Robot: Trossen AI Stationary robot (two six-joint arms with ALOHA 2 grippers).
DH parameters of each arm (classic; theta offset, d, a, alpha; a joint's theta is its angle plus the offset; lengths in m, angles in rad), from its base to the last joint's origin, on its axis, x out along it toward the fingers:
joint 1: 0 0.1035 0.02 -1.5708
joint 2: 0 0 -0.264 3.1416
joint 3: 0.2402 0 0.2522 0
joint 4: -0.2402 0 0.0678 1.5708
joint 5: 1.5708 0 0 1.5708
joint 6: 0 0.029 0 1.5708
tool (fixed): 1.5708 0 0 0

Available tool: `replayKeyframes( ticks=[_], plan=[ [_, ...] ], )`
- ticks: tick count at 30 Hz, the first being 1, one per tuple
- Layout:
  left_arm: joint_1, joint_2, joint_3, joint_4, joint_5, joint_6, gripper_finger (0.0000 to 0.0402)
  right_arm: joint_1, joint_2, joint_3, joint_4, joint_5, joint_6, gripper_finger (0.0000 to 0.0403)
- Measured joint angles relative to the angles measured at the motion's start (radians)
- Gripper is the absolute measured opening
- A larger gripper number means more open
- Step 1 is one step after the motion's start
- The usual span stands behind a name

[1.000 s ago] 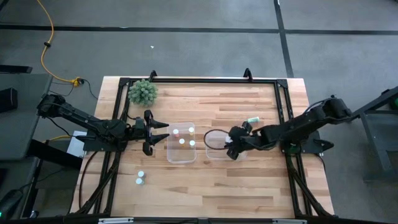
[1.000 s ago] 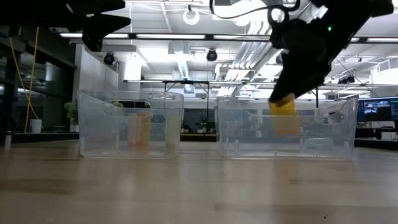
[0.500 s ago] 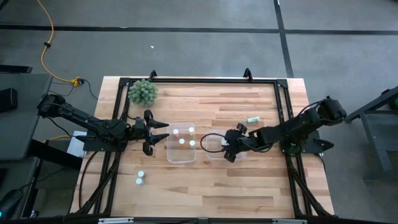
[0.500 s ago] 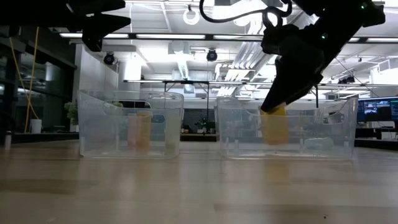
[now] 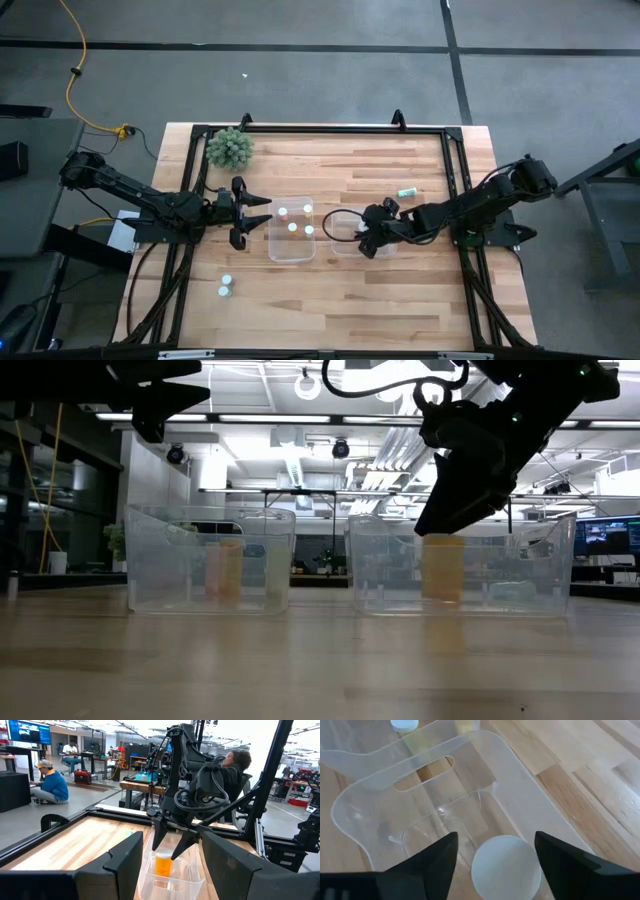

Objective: Pick and place medicine bottles into bin by pill shape (circle, oval)
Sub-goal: Put the orange capsule bottle into the right transparent bin, then put the blue capsule bottle into the right transparent bin

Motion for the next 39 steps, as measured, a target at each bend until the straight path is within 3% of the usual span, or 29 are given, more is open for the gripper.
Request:
replayKeyframes(
  ticks=[8, 11, 14, 16, 20, 27, 30, 39],
  plan=[
    [0.0, 0.0, 0.0, 0.0, 0.0, 0.0, 0.0195, 0.003, -0.004, 0.043, -0.001, -0.025, -0.137, 0.029],
    [0.0, 0.0, 0.0, 0.0, 0.0, 0.0, 0.0195, 0.026, -0.012, 0.072, 0.038, 0.064, -0.237, 0.0291],
    [0.0, 0.0, 0.0, -0.001, 0.0, 0.0, 0.0195, 0.055, -0.025, 0.062, 0.204, 0.183, -0.377, 0.0291],
    [0.0, 0.0, 0.0, -0.002, 0.0, 0.0, 0.0195, 0.06, -0.029, 0.041, 0.357, 0.209, -0.471, 0.0291],
    [0.0, 0.0, 0.0, 0.0, 0.0, 0.0, 0.0195, 0.012, -0.028, -0.019, 0.624, 0.086, -0.603, 0.0291],
    [0.0, 0.0, 0.0, 0.0, 0.0, 0.004, 0.0195, -0.15, -0.028, -0.106, 1.008, -0.217, -0.661, 0.0291],
    [0.0, 0.0, 0.0, 0.0, 0.0, 0.026, 0.0195, -0.186, -0.028, -0.12, 1.091, -0.344, -0.663, 0.0291],
    [0.0, 0.0, 0.0, 0.001, 0.0, 0.022, 0.0195, -0.173, -0.028, -0.12, 1.073, -0.375, -0.663, 0.0291]
  ],
)
